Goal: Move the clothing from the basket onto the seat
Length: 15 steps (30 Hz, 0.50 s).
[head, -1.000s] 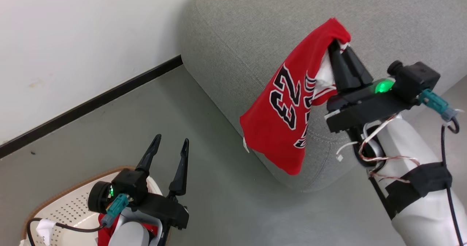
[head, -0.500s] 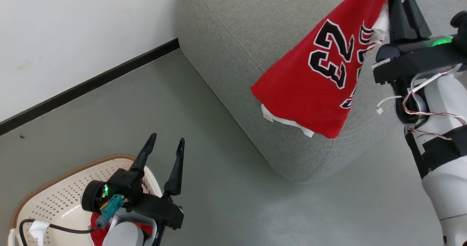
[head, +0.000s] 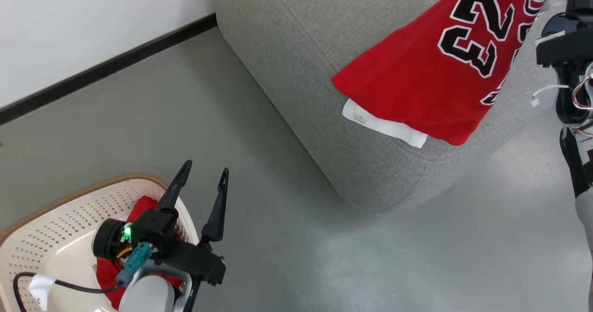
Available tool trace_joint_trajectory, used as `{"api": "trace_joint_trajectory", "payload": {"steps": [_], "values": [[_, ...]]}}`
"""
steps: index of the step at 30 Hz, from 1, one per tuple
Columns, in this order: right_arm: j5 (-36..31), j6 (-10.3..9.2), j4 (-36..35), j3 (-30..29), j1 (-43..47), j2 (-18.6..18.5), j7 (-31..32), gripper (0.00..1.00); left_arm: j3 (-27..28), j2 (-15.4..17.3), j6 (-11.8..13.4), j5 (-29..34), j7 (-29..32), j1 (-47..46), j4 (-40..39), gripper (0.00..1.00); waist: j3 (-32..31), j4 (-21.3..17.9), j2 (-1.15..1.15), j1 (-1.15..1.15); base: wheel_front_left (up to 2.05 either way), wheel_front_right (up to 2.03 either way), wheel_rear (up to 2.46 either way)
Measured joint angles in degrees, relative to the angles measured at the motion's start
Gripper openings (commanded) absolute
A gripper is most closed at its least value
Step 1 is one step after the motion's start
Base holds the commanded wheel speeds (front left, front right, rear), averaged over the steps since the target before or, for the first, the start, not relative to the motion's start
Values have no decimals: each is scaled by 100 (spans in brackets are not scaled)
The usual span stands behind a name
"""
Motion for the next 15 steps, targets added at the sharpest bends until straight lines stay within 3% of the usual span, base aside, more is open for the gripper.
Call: {"api": "trace_joint_trajectory", "payload": {"steps": [15], "values": [[-7,-30,482,-546,-523,-287,0,0,-37,231,-1,88,-1,-187,-162,100,772,64,0,1,0,0,0]]}}
